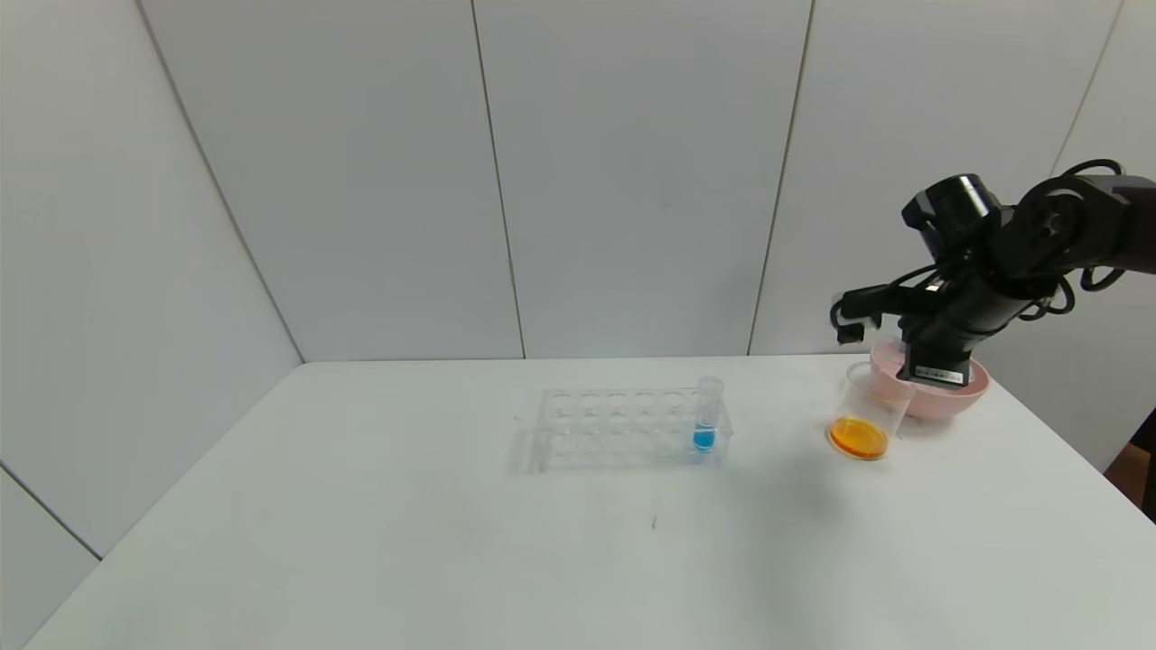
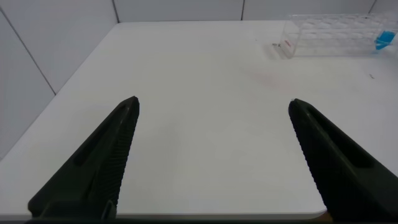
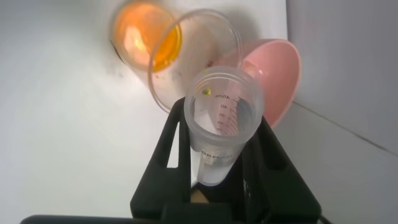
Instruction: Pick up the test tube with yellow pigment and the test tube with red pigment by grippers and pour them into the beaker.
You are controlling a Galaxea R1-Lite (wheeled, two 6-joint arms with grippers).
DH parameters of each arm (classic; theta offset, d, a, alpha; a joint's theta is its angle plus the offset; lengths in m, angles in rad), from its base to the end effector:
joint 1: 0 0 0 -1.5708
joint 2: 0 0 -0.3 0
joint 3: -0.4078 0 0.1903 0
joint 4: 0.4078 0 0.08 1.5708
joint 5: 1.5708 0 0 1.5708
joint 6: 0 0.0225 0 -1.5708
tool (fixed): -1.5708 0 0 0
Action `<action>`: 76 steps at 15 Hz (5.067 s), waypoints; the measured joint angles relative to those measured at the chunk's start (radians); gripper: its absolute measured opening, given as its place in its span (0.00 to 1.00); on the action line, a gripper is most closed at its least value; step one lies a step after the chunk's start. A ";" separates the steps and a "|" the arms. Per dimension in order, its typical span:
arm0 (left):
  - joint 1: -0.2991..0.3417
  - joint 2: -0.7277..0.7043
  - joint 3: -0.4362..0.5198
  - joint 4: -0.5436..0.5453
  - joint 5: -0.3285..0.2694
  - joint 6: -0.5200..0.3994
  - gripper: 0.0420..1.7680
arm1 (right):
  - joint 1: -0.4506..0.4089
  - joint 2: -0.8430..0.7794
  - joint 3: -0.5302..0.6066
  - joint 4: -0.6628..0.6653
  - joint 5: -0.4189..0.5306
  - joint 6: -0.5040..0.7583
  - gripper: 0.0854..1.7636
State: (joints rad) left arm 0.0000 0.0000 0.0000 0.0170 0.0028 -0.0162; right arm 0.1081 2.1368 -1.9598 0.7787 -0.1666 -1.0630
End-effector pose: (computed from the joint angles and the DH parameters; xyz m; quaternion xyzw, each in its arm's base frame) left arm -0.0228 0.0001 0.0737 -0.0081 0.0085 0.0015 0.9999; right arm 0.4031 0.0400 0.2133 -0.5041 0.4059 0.2085 0.7332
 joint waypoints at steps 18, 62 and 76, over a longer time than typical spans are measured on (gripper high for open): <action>0.000 0.000 0.000 0.000 0.000 0.000 0.97 | -0.345 -0.250 0.616 -1.004 0.357 0.942 0.26; 0.000 0.000 0.000 0.000 0.000 0.000 0.97 | -0.047 -0.107 0.728 -1.410 0.115 1.052 0.92; 0.000 0.000 0.000 0.000 0.000 0.000 0.97 | -0.092 -0.847 1.166 -1.386 0.073 0.952 0.96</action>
State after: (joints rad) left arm 0.0000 0.0000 0.0000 0.0170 0.0028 -0.0162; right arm 0.0157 1.2898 -0.7936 -0.6077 -0.0934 -0.1109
